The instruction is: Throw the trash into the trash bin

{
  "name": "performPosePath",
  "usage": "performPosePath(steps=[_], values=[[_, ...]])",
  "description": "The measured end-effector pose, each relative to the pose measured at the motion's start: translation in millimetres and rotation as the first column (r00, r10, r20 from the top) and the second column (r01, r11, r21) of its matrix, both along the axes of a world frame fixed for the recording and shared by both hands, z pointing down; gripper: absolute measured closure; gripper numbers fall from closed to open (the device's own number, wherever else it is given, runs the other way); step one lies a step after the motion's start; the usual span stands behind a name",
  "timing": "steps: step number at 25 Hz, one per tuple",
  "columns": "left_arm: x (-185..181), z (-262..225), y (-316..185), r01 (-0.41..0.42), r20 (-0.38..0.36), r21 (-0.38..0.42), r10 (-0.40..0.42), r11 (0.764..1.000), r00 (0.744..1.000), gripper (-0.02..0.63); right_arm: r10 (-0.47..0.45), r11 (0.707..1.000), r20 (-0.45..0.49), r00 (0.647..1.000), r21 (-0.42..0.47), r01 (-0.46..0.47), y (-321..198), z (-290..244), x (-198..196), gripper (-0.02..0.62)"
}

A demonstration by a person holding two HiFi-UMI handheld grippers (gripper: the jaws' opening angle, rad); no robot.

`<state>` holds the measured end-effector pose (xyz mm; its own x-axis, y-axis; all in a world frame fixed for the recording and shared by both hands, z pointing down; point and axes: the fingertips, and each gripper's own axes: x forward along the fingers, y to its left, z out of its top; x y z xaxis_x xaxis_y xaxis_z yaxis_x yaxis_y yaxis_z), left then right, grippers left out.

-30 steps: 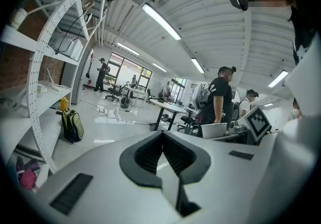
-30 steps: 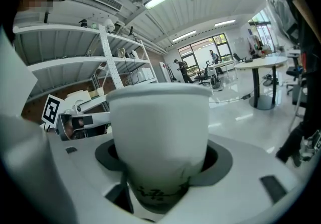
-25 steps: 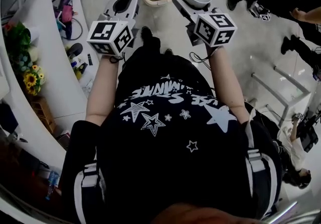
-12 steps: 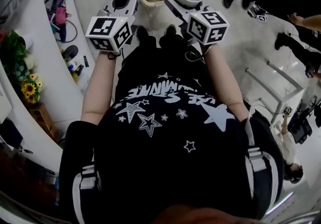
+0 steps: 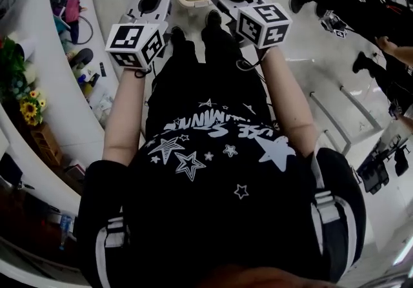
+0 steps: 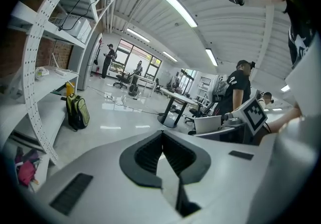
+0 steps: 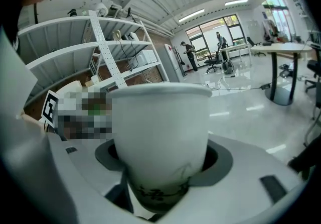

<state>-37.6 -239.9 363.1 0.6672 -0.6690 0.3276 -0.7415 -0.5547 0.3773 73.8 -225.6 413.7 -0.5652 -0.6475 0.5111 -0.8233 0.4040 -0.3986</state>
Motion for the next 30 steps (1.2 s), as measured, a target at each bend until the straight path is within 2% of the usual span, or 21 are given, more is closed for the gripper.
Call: performPosePath(steps=[8, 19, 30], values=[[27.5, 39.7, -24.9, 0.027, 0.059, -0.022, -0.025, 0.999, 0.998, 0.594, -0.053, 0.998, 0.004, 0.999, -0.038, 0.053, -24.8, 44.3, 12.9, 0.278], [47.4, 121.9, -28.1, 0.002, 0.066, -0.124, 0.007, 0.992, 0.998, 0.595, -0.037, 0.994, -0.004, 0.999, -0.103, 0.036, -37.4, 116.7, 12.6, 0.278], [41.2, 187.3, -35.8, 0.033, 0.076, -0.185, -0.019, 0.982, 0.997, 0.595, -0.054, 0.984, -0.015, 0.998, -0.173, 0.051, -28.7, 181.5, -0.4, 0.278]])
